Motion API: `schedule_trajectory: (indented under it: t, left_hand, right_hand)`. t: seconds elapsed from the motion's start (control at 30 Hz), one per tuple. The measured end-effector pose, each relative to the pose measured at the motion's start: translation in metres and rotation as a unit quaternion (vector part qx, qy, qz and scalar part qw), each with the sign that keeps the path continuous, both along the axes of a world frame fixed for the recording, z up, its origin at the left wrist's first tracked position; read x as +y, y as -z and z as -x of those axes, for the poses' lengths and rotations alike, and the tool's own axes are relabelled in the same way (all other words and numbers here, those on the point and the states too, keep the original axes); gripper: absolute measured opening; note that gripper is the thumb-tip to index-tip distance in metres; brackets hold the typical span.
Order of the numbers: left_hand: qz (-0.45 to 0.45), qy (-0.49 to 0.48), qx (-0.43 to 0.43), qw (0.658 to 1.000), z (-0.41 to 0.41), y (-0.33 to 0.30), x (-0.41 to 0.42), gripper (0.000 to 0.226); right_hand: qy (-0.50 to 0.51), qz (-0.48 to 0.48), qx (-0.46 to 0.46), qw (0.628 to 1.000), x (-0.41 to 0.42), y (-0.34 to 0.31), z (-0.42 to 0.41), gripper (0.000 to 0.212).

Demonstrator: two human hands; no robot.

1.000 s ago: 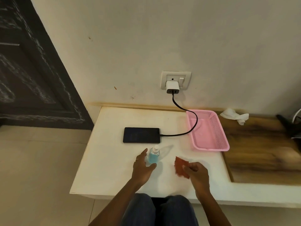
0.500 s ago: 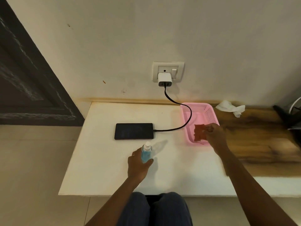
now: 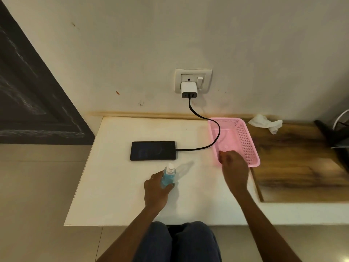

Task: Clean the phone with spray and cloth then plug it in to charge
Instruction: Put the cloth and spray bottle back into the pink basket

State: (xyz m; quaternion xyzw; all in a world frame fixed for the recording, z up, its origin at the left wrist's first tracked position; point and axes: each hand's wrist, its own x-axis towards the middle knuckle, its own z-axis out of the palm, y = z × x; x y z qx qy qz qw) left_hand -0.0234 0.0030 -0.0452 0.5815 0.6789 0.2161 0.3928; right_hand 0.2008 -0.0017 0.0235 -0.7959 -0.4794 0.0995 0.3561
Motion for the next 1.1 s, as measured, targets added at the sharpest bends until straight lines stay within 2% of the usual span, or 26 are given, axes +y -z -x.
schedule_trajectory:
  t: [0.1, 0.2, 0.33, 0.5, 0.63, 0.73, 0.87, 1.1]
  left_hand:
    - [-0.002, 0.004, -0.013, 1.0, -0.003, -0.005, -0.002, 0.057]
    - [-0.001, 0.016, -0.03, 0.999, -0.009, -0.011, -0.006, 0.057]
    - [-0.011, 0.043, -0.055, 0.997, -0.02, -0.013, -0.014, 0.05]
    - [0.006, 0.11, -0.06, 0.992, -0.028, -0.009, -0.009, 0.061]
    - [-0.066, 0.164, 0.046, 0.983, -0.026, 0.002, 0.001, 0.082]
    - [-0.066, 0.211, 0.147, 0.964, -0.022, 0.017, 0.003, 0.09]
    - [-0.066, 0.27, 0.235, 0.932, -0.018, 0.033, 0.0, 0.09]
    - [-0.075, 0.27, 0.271, 0.921, -0.02, 0.044, 0.0, 0.088]
  right_hand:
    - [-0.132, 0.037, 0.14, 0.981, -0.018, 0.004, 0.039, 0.023]
    - [-0.196, 0.14, 0.211, 0.947, -0.026, 0.011, 0.074, 0.059]
    - [-0.114, 0.172, 0.235, 0.95, -0.028, 0.02, 0.101, 0.061]
    - [-0.06, 0.14, 0.249, 0.956, -0.032, 0.019, 0.083, 0.055]
    - [-0.04, 0.015, 0.202, 0.979, -0.028, -0.001, 0.047, 0.048]
    - [-0.026, -0.03, 0.153, 0.987, -0.012, -0.016, 0.012, 0.04]
    - [0.023, -0.042, 0.167, 0.985, 0.019, -0.024, -0.028, 0.054]
    - [0.035, -0.002, 0.172, 0.984, 0.066, -0.004, -0.062, 0.054]
